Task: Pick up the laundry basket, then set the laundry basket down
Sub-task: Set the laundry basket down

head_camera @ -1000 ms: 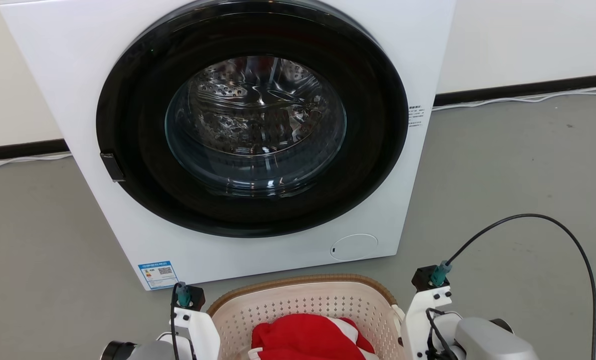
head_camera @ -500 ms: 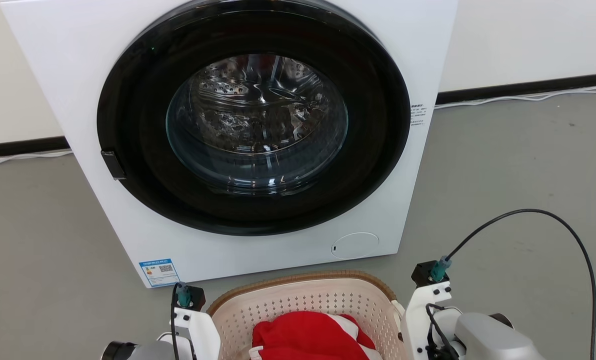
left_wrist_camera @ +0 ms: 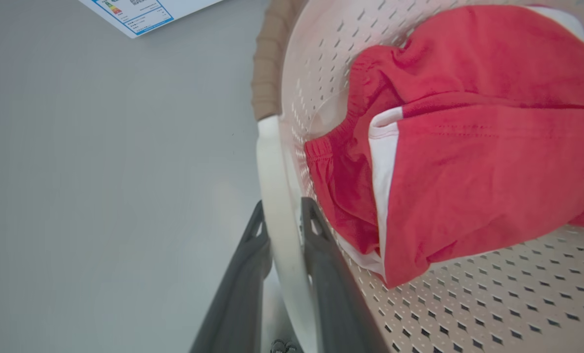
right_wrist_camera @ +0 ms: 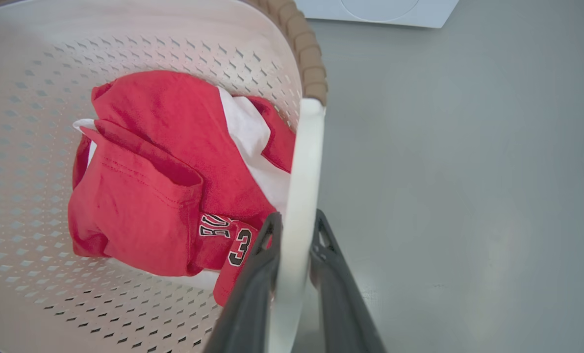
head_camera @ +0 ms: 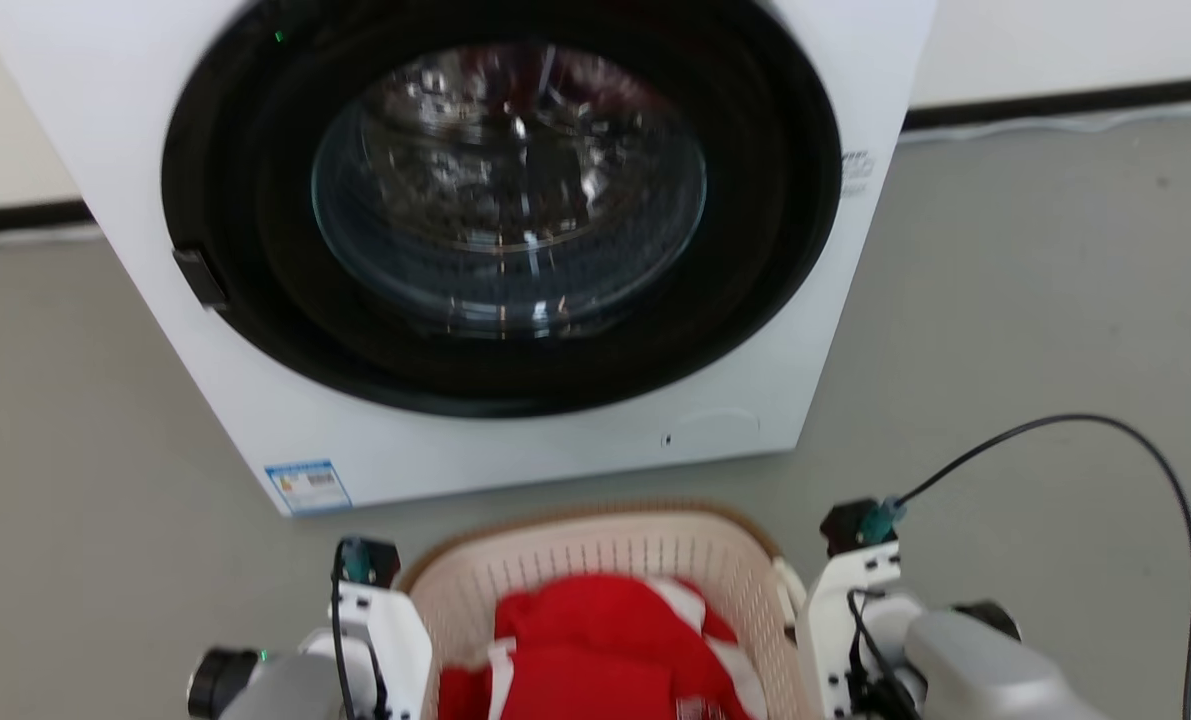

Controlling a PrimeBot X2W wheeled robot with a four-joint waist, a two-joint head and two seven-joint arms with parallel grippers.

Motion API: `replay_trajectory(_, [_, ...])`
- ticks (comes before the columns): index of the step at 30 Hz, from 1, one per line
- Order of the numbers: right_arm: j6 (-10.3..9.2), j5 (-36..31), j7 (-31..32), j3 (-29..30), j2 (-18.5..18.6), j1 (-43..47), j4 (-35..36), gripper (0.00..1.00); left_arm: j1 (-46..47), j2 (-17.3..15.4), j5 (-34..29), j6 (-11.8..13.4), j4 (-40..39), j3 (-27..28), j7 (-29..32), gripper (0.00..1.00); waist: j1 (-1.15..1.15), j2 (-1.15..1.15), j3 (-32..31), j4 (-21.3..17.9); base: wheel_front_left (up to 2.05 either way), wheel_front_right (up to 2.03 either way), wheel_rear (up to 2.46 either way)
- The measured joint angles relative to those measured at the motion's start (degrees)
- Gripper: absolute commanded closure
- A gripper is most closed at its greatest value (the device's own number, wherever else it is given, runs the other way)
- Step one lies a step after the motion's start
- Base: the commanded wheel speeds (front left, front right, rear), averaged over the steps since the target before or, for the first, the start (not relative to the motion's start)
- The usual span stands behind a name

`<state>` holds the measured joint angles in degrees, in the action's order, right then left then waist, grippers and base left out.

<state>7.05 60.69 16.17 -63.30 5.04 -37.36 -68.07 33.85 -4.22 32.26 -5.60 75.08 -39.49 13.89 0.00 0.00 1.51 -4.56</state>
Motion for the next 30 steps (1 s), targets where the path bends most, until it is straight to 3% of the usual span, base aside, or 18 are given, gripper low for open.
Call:
replay_trajectory(17, [0.00,-1.3,-17.0,-1.1,1.5,-12.7,0.6,1.00,13.5,-1.7,-1.1,3.1,-1.5,-0.3,-11.9,1.00,0.00,0.00,20.3,0.7,0.00,0.00,0.00])
replay_trajectory(30, [0.00,-2.0,-23.8,-2.1,1.4,-18.6,-1.7,1.00,19.2,-1.7,-1.6,5.1,-1.5,-0.8,-18.6,1.00,0.00,0.00,33.1,0.3,0.00,0.00,0.00])
